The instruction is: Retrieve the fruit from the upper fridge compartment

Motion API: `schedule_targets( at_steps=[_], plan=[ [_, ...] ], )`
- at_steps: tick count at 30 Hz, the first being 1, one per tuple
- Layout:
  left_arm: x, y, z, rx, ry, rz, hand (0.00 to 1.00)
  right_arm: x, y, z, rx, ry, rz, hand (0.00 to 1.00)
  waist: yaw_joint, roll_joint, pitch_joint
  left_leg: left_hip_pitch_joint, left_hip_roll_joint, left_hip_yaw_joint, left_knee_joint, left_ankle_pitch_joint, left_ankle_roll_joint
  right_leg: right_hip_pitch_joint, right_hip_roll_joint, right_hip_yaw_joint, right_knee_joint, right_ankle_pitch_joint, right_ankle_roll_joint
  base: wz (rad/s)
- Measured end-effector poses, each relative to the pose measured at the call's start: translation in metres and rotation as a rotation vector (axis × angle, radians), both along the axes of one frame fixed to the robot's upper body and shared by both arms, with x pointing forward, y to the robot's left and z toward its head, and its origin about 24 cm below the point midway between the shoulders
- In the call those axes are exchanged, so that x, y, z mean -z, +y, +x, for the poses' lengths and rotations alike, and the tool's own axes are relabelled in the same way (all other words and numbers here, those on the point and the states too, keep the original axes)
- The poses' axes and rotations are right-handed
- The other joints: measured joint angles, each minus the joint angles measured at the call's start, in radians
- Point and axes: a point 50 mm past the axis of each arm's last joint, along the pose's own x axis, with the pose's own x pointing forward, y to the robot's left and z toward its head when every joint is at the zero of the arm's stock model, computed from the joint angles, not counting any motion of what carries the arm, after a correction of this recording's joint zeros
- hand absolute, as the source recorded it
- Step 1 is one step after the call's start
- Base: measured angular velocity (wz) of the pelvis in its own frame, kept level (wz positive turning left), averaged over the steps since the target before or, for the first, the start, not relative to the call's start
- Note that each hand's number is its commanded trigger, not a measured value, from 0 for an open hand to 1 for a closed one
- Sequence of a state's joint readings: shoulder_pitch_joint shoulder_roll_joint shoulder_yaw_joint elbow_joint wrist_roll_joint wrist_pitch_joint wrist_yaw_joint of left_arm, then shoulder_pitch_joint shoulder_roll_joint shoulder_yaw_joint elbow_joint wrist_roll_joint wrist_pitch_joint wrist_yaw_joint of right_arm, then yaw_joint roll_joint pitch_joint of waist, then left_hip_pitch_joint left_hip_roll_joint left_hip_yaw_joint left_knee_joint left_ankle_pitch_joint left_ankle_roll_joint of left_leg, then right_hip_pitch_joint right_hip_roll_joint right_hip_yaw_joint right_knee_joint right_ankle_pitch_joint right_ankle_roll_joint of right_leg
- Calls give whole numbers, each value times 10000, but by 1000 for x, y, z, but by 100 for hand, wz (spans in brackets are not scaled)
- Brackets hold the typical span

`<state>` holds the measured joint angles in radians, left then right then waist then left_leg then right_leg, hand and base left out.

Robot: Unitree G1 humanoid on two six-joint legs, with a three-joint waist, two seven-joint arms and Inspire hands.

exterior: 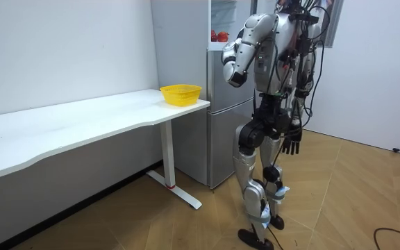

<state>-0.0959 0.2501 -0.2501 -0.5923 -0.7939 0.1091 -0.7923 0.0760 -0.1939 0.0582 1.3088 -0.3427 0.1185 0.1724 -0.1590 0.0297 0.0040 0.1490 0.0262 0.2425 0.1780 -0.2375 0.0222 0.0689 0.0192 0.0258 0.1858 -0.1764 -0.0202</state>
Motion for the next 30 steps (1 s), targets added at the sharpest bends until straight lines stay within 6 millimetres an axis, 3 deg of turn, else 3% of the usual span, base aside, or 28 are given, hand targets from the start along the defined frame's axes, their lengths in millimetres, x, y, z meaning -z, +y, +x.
schedule_targets(
  at_steps=[4,7,11,13,20,22,25,30],
  plan=[
    [-7,6,5,-543,-328,22,0,0,-2,-2,46,-77,-71,0,128,54,-35,-5,-5,-19,45,0,0,-39,11,-21,-17,-2,1,-1],
    [-17,17,4,-1759,-1087,70,0,-1,-7,-12,281,-105,-256,0,382,178,-118,88,-20,-53,44,0,0,37,10,-44,9,-3,4,0],
    [-32,38,6,-3666,-1779,-110,0,-2,-8,-25,555,38,-391,0,693,223,-145,162,-15,-53,25,0,0,192,16,-121,-6,-8,-2,5],
    [-38,58,8,-5665,-2196,-245,0,-2,-8,-33,644,135,-512,0,1046,232,-137,284,-17,-78,-5,1,-1,222,19,-125,22,-18,-17,0],
    [-44,100,9,-10919,-3024,-16,0,0,-1,-49,929,286,-384,0,1709,51,-84,143,-55,-636,-100,0,-1,183,2,-609,63,-113,-10,25],
    [-47,113,7,-12782,-3278,-133,0,-1,0,-51,905,286,-422,0,1945,85,-160,70,-51,-848,-98,0,0,195,-16,-757,33,-112,-10,22],
    [-44,129,1,-14947,-3458,-39,0,-1,-2,-53,940,141,-535,0,2138,117,-174,165,-108,-1079,-98,0,0,406,-33,-932,10,-113,-10,19],
    [-25,154,-12,-17871,-2720,234,0,-1,-2,-54,1094,122,-710,0,2217,256,-67,313,-231,-1460,-86,1,1,715,-154,-1275,-72,-208,4,20]
  ],
)
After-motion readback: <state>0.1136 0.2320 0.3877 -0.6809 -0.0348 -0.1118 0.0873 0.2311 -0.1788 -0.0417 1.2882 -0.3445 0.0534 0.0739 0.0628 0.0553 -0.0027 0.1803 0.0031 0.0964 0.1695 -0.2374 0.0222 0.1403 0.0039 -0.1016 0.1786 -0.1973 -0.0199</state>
